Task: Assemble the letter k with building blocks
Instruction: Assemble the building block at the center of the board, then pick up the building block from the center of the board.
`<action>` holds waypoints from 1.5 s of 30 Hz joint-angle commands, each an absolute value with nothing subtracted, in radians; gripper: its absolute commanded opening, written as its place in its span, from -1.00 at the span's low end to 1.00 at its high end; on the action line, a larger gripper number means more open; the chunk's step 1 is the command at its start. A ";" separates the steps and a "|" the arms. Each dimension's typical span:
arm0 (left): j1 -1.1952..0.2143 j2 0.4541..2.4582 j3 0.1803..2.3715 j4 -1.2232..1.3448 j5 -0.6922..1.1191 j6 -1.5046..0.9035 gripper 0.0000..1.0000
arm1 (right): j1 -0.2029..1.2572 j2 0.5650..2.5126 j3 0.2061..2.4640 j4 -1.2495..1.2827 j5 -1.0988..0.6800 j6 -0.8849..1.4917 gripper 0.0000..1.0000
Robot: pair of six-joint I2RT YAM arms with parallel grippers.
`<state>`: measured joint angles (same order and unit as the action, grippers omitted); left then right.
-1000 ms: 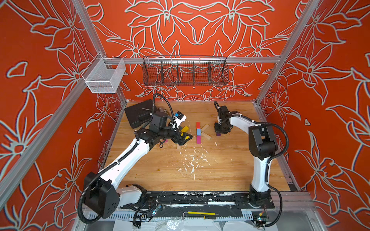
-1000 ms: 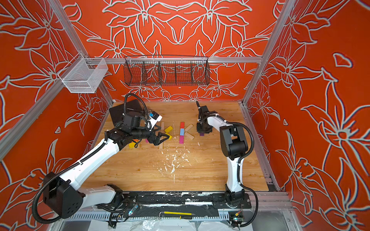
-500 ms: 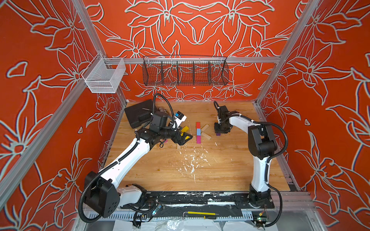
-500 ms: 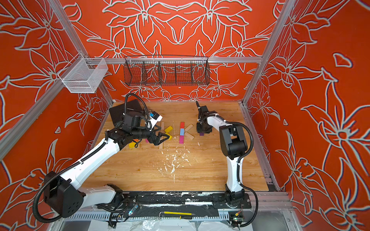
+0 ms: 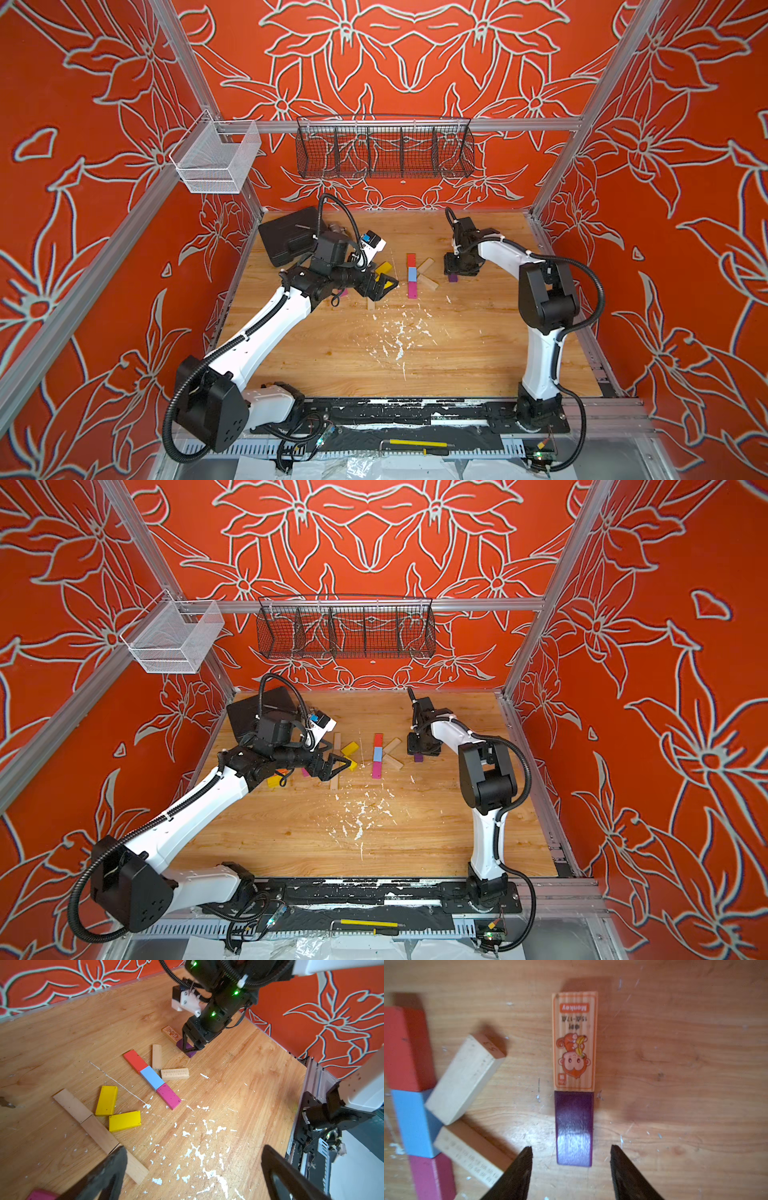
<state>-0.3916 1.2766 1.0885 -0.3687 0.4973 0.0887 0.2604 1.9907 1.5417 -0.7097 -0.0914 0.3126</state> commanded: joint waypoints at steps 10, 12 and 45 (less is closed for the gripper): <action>-0.275 1.318 1.154 -0.443 0.145 -0.174 0.96 | 0.261 1.412 1.356 -0.646 -0.174 0.403 0.76; -0.270 1.318 1.160 -0.469 0.067 -0.241 0.92 | 0.268 1.331 1.330 -0.642 -0.193 0.416 0.84; -0.238 1.924 1.420 -0.782 -0.156 -0.541 0.06 | 0.503 1.184 1.335 -0.911 -0.423 0.453 0.80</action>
<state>-0.2462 1.8915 1.3888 -0.7509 -0.1543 -0.5442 0.4946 1.2064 1.3415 -0.8864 -0.4244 0.4427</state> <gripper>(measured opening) 0.540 0.903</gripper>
